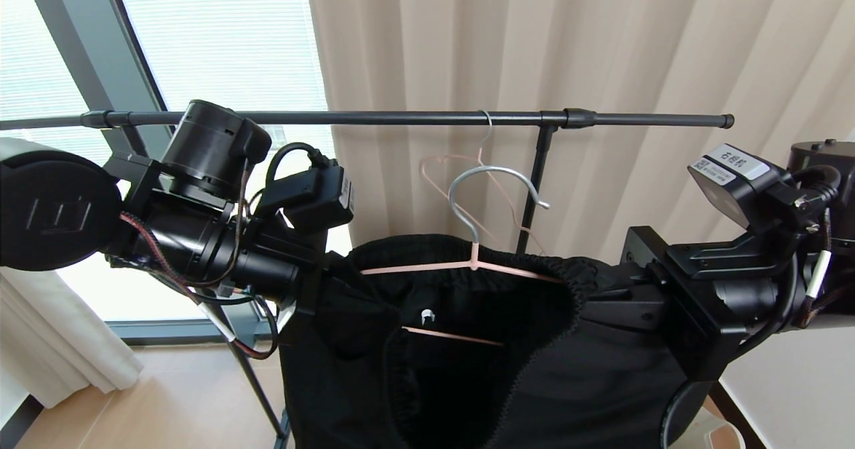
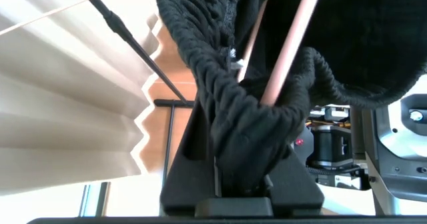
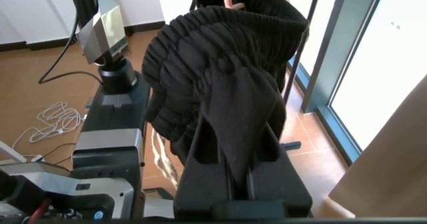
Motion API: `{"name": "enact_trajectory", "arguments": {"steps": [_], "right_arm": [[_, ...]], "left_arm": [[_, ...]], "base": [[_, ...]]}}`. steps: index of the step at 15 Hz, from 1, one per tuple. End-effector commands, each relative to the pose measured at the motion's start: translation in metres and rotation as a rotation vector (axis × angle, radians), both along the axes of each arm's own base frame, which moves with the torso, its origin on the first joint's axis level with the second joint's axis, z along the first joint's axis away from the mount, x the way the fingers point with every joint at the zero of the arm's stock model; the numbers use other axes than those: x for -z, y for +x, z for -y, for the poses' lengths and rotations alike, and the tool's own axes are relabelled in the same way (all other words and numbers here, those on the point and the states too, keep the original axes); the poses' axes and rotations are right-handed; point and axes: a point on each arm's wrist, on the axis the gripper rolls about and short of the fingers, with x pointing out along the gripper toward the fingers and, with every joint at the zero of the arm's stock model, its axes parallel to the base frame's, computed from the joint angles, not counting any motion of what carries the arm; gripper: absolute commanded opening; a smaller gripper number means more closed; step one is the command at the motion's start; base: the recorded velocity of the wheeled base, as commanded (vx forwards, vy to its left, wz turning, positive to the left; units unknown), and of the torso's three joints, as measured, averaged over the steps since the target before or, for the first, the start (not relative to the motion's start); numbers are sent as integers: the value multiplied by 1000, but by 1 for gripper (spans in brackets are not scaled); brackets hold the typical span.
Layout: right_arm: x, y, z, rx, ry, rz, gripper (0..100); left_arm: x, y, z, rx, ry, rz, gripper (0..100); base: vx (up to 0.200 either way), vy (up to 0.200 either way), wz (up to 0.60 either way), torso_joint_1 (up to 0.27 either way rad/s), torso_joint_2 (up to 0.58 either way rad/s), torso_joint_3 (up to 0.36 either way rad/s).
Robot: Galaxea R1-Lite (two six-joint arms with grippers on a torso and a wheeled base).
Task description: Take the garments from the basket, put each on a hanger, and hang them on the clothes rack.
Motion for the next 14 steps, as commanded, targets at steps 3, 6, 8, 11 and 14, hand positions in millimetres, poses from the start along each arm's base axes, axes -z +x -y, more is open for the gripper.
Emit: {"name": "enact_trajectory", "arguments": {"steps": [3,6,8,11,14], "right_arm": [[0,2,-1,10,-3,2,0],[1,11,-1,24,-6,-4,0],[2,11,0,28,-6,-4,100],[2,11,11,66,-7,-10,100],[4,7,25,112,-8,-14,100]], "left_arm": [[-2,0,-2,-7,-3,4,0],[-2,3,-6,-25,-4,4,0],[-2,4,-8,-43,-11,-9,0],[-4,5,-12,-60,-14,-7,0],[-10,3,-20,-85,-23,10,0]], "base": [[0,0,0,0,0,0],[0,0,0,0,0,0],[0,0,0,0,0,0],[0,0,0,0,0,0],[0,0,0,0,0,0]]}}
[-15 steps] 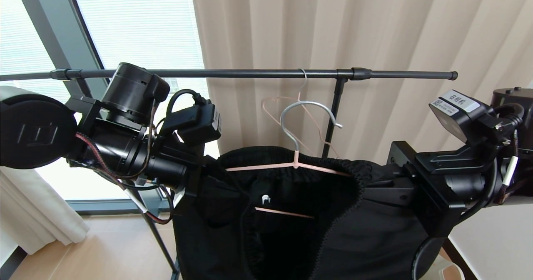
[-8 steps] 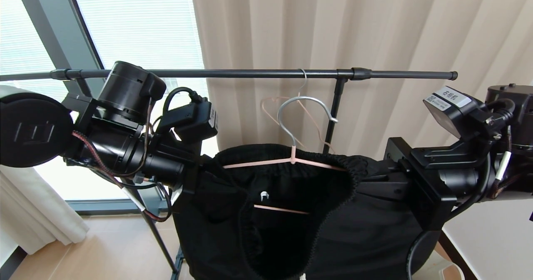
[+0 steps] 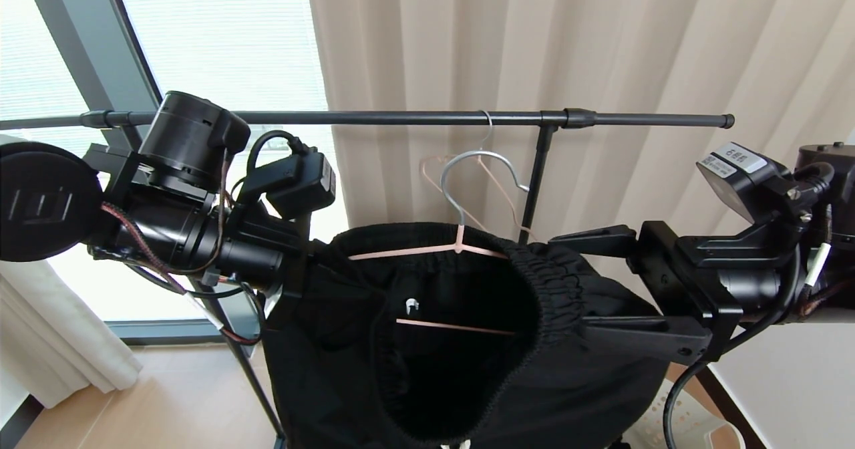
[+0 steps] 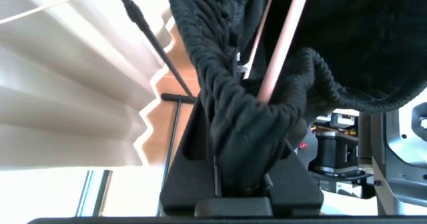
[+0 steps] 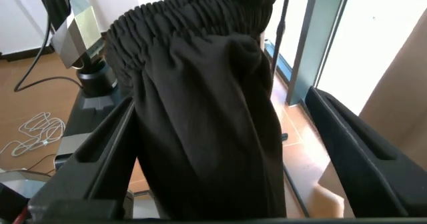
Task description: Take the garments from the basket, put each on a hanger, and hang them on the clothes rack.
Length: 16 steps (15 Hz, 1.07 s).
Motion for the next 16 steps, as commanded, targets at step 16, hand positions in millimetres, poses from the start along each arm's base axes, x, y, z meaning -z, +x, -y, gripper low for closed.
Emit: {"name": "enact_trajectory", "arguments": {"steps": [16], "right_arm": [[16,-14,29,99,-9,-8,100]], "left_arm": [[-14,-30,-40,-143,-46,-17,0]], "base": [[0,0,0,0,0,0]]}}
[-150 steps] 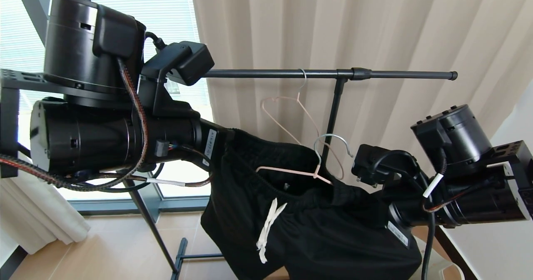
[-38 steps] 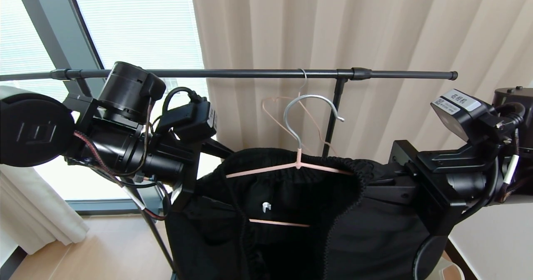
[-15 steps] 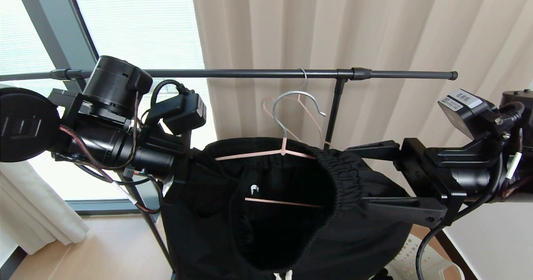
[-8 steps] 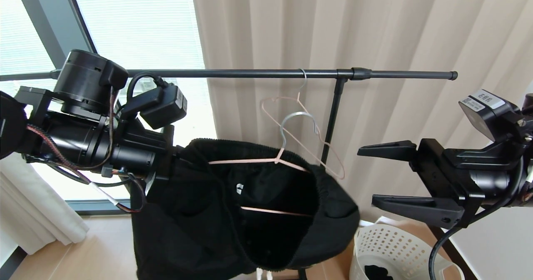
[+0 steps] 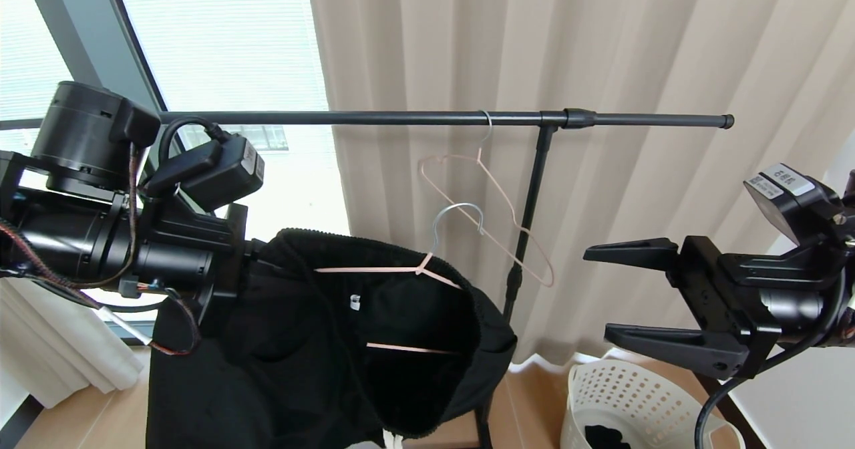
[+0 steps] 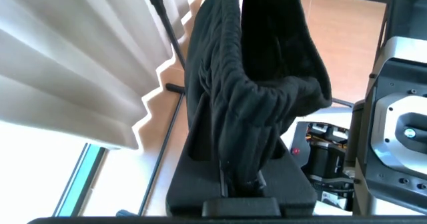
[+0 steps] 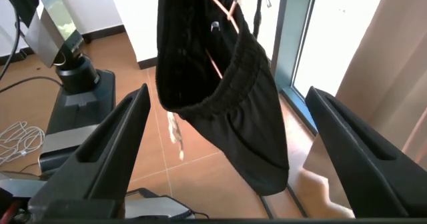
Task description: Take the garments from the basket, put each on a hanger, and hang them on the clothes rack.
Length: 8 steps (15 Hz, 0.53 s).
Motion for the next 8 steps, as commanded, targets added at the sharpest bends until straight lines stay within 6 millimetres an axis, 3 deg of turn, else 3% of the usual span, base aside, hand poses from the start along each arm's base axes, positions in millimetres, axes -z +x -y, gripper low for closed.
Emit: {"name": "enact_trajectory", "arguments": {"steps": [1,8], "right_arm": [[13,2,-1,2,-7,-24,100],[47,22,-5,37,-11,61,100]], "left_arm": [[-5,-4,-4,-15,-10,11,0],[-22,-18,-19,-14,-154,-38,0]], "base": [[0,0,0,0,0,0],[0,0,0,0,0,0]]}}
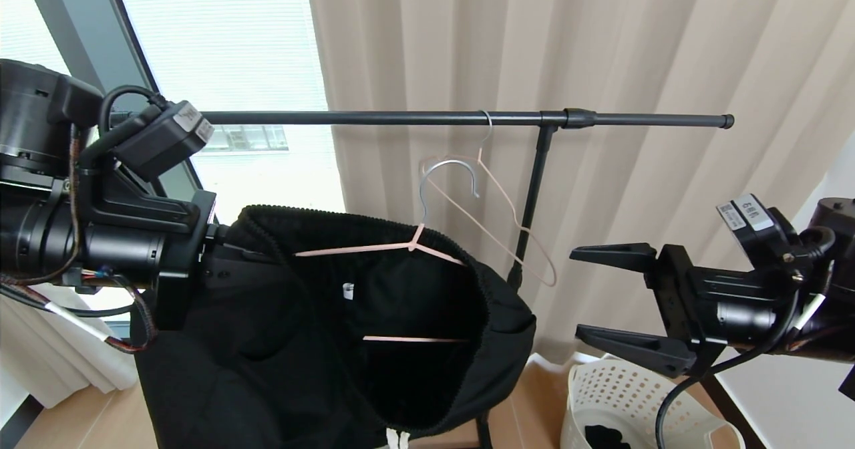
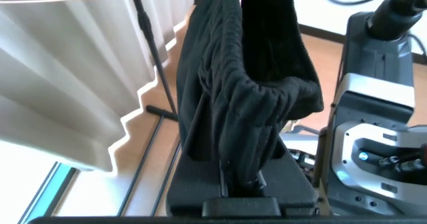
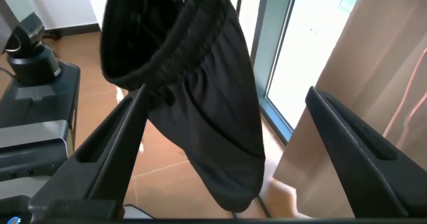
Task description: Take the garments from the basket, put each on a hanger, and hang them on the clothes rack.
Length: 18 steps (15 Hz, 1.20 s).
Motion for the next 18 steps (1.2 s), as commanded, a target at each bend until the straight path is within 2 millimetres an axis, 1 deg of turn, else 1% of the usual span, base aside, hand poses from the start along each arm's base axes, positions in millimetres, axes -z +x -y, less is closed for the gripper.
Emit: {"name": "enact_trajectory", "arguments": {"steps": [1,2,4,7,13,18], "right_arm": [[19,8,-2,-1,-17,-58,100],[21,9,-3,-2,-19,-53,100],[31,20,-5,-1,-21,-32,100],[41,31,-6,0,-13,-2,100],[58,41,-5,10,-21,-44,100],[70,48,-11,-7,-30,-81,100]], "left_arm": [[-7,-6,-8,-11,-28,16,0],[-9,-8,-9,-9,-35,17,0],[-15,-15,-12,-4,-52,40,0],[-20,-19,-12,-14,-71,38,0],[-27,-21,-11,-5,-130,48,0],[-33,-31,-11,0,-147,53,0]], "base": [[0,0,0,0,0,0],[0,0,0,0,0,0],[0,0,0,0,0,0],[0,0,0,0,0,0],[0,0,0,0,0,0],[0,0,0,0,0,0]]}}
